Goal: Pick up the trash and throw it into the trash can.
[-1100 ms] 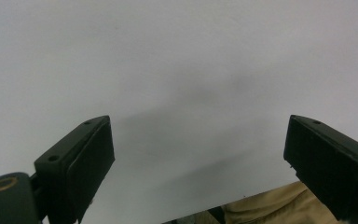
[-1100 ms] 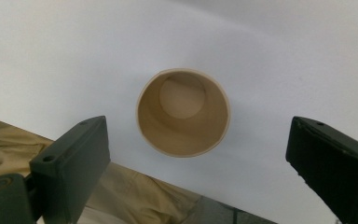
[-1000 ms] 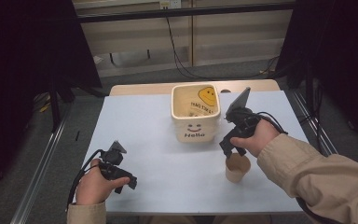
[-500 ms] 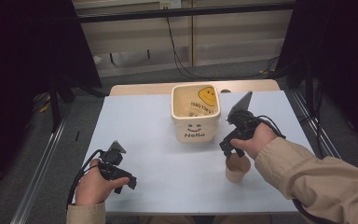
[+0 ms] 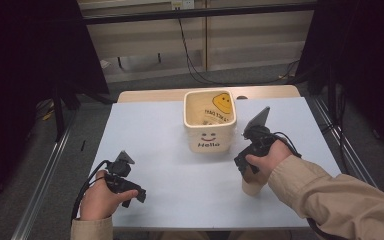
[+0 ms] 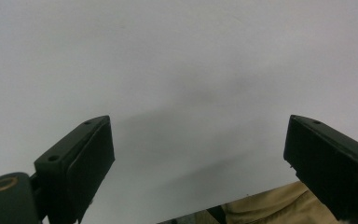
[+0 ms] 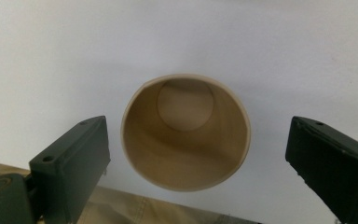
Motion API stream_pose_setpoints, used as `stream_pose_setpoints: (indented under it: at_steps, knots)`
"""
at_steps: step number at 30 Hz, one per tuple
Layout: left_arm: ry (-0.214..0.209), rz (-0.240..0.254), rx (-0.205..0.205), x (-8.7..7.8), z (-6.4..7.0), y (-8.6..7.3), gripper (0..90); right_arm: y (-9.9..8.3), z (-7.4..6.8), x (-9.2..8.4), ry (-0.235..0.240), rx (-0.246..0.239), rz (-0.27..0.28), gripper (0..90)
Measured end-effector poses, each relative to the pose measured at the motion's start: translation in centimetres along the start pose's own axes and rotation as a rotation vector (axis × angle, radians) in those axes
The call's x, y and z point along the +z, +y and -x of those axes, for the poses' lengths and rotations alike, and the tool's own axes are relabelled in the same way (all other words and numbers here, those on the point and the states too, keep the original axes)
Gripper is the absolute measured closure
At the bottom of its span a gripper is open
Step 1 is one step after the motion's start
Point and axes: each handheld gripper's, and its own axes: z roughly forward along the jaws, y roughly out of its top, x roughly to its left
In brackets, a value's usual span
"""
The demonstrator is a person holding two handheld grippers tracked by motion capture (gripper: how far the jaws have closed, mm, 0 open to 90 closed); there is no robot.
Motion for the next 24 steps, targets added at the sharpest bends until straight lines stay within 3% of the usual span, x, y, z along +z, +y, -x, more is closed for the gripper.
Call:
stream_pose_setpoints:
  at_steps: [7, 18, 24]
  knots:
    - [-0.013, -0.004, -0.008, 0.0, 0.0, 0.0, 8.2, -0.2, 0.0, 1.1, -0.016, 0.016, 0.011, 7.0]
    - [-0.008, 0.000, -0.008, -0.2, -0.1, -0.1, 8.2, -0.4, -0.3, 2.0, 0.000, 0.011, 0.023, 11.0]
    - [-0.007, 0.004, -0.007, -0.2, -0.1, -0.1, 8.2, -0.6, -0.4, 2.5, -0.002, 0.018, 0.003, 13.1]
